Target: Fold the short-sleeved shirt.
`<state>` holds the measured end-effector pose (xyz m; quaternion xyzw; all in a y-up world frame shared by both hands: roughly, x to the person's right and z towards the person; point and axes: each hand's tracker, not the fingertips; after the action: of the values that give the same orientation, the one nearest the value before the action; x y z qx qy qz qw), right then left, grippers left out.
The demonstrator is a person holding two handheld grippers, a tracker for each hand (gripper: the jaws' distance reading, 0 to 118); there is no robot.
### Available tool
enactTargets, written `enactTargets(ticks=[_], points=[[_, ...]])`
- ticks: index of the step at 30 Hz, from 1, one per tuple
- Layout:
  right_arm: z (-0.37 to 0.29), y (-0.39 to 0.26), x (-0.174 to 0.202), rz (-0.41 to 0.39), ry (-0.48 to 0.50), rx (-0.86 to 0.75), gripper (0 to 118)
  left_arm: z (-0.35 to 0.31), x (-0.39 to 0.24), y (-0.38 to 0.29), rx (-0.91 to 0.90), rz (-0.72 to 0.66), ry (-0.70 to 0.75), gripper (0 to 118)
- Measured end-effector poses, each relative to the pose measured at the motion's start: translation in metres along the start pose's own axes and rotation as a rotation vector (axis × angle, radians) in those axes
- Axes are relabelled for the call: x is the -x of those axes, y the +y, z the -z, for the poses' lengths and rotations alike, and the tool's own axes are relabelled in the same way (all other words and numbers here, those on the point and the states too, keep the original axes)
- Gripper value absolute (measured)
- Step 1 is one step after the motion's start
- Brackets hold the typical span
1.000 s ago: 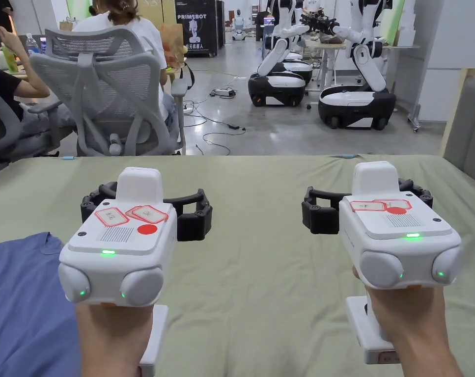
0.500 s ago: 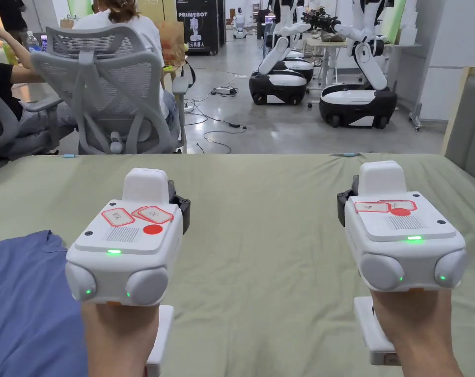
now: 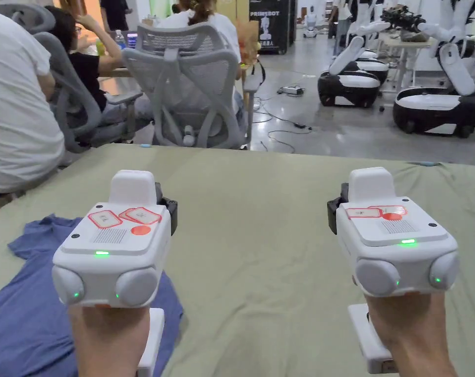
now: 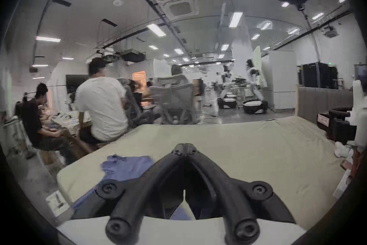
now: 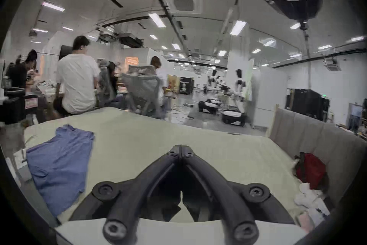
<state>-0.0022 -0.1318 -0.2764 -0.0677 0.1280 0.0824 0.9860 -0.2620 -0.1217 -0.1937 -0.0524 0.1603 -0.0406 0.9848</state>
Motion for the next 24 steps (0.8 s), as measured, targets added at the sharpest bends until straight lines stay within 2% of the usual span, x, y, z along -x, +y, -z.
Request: enactTargets(ticks=[2,5,9,13,16,19,23,24], points=[[0.007,0.006,0.047,-0.010,0.114,-0.005,0,-0.015,0.046,-0.007,0.020,-0.008,0.107,0],[0.011,0.007,0.095,-0.006,0.218,0.005,0,-0.031,0.091,-0.015,0.056,-0.011,0.207,0],[0.016,0.001,0.133,-0.002,0.276,0.018,0,-0.035,0.128,-0.030,0.134,-0.023,0.216,0],[0.029,-0.014,0.147,-0.014,0.306,0.059,0,0.005,0.133,-0.054,0.332,-0.024,0.106,0],[0.042,-0.030,0.151,-0.024,0.309,0.092,0,0.069,0.134,-0.079,0.489,-0.004,0.011,0],[0.061,-0.046,0.153,-0.035,0.293,0.132,0,0.138,0.131,-0.098,0.606,-0.063,-0.100,0],[0.087,-0.061,0.150,-0.033,0.263,0.179,0,0.218,0.121,-0.120,0.711,-0.037,-0.150,0],[0.092,-0.064,0.149,-0.033,0.253,0.186,0,0.237,0.118,-0.127,0.730,-0.026,-0.165,8]])
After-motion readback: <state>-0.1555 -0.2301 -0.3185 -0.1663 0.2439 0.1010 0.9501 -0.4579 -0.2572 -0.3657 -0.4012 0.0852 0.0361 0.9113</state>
